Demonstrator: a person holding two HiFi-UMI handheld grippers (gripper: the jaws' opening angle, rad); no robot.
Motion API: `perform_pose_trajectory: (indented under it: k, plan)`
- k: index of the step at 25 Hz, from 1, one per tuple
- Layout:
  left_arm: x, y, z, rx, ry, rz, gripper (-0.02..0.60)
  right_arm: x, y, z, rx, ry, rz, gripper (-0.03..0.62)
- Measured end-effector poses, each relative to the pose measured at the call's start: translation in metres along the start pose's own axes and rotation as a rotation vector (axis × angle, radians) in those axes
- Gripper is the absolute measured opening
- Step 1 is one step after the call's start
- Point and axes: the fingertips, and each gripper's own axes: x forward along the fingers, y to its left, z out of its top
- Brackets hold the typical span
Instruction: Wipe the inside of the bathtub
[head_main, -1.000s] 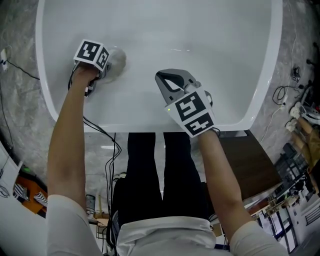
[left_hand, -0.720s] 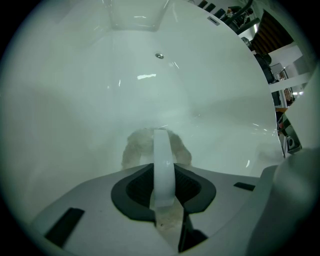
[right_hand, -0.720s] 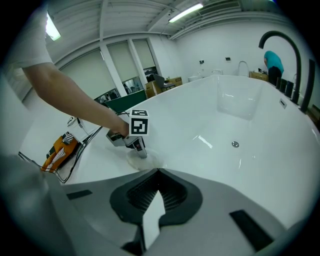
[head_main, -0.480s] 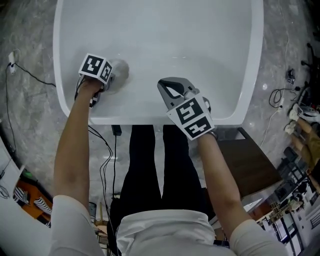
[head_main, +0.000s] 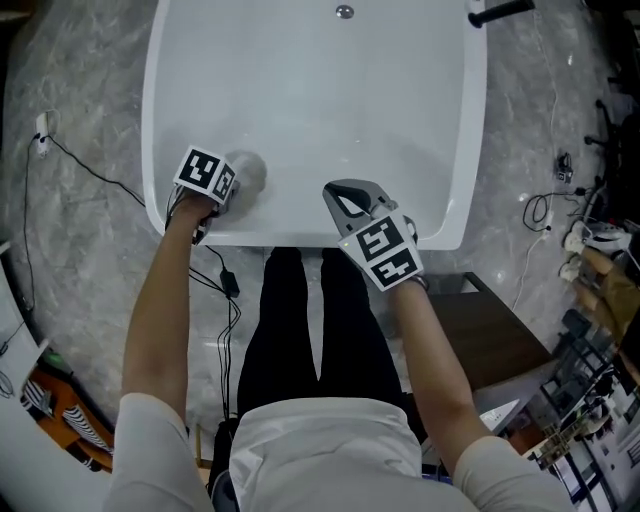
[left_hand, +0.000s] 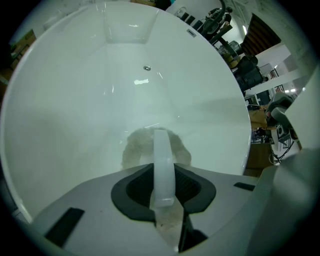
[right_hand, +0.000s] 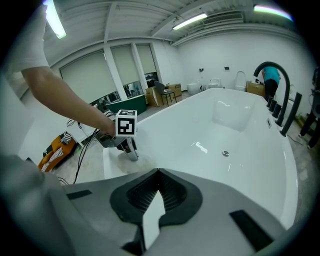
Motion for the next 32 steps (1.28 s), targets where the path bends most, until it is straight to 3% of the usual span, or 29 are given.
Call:
perform_pose_trajectory:
  k: [16, 23, 32]
  plan:
    - [-0.126, -0.075, -0.003, -0.049, -0.33, -0.03, 0.097, -0.088, 0.017, 0.044, 0.035, -0.104, -0.058, 0.019]
    - [-0.202, -0.126, 0.001, -0.015, -0.555, -0.039, 0.097, -0.143, 0.019, 0.064, 0.103, -0.211, -0.131, 0.02]
    - [-0.292, -0.173, 0.016, 0.05, -0.809, 0.015, 0.097, -0.208, 0.012, 0.104, 0.115, -0.355, -0.221, 0.02]
